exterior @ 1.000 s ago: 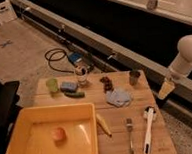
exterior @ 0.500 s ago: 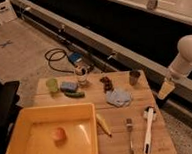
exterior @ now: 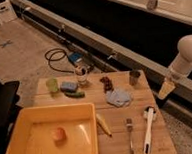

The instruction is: Place grapes in metal cup

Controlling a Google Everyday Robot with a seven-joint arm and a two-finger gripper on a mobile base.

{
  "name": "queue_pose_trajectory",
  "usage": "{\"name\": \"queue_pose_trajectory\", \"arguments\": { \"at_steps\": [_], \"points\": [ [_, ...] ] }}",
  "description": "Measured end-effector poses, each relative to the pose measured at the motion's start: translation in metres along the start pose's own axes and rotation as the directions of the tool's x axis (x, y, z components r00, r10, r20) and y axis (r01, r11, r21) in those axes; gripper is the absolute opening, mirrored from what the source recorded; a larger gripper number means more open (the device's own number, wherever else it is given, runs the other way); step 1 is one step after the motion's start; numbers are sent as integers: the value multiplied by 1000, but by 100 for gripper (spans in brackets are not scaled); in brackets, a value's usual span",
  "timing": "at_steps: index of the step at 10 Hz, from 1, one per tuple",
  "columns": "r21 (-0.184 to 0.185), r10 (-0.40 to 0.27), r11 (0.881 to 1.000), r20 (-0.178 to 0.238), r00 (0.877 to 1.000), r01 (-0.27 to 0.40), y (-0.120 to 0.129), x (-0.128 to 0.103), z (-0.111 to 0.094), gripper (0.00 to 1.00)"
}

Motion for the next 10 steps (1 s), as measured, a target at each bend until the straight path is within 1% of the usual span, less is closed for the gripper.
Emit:
{"name": "queue_pose_trajectory", "arguments": {
  "at_steps": [1, 2, 3, 4, 5, 6, 7, 9, 10],
  "points": [
    [37, -29, 999, 16, 999, 29, 0, -7, -5, 74],
    [82, -63, 995, 36, 997, 60, 2, -17, -14, 74],
    [111, -95, 990, 48, 994, 89, 5, -30, -21, 74],
    [144, -145, 980, 66, 987, 135, 13, -54, -25, 74],
    [160, -181, 973, 74, 981, 167, 19, -71, -23, 74],
    [178, -219, 963, 79, 973, 202, 24, -91, -21, 74],
    [192, -257, 953, 95, 962, 236, 28, -116, -17, 74],
    [223, -313, 934, 131, 941, 280, 28, -159, -7, 74],
    [233, -343, 924, 154, 927, 304, 25, -184, 0, 74]
  ]
}}
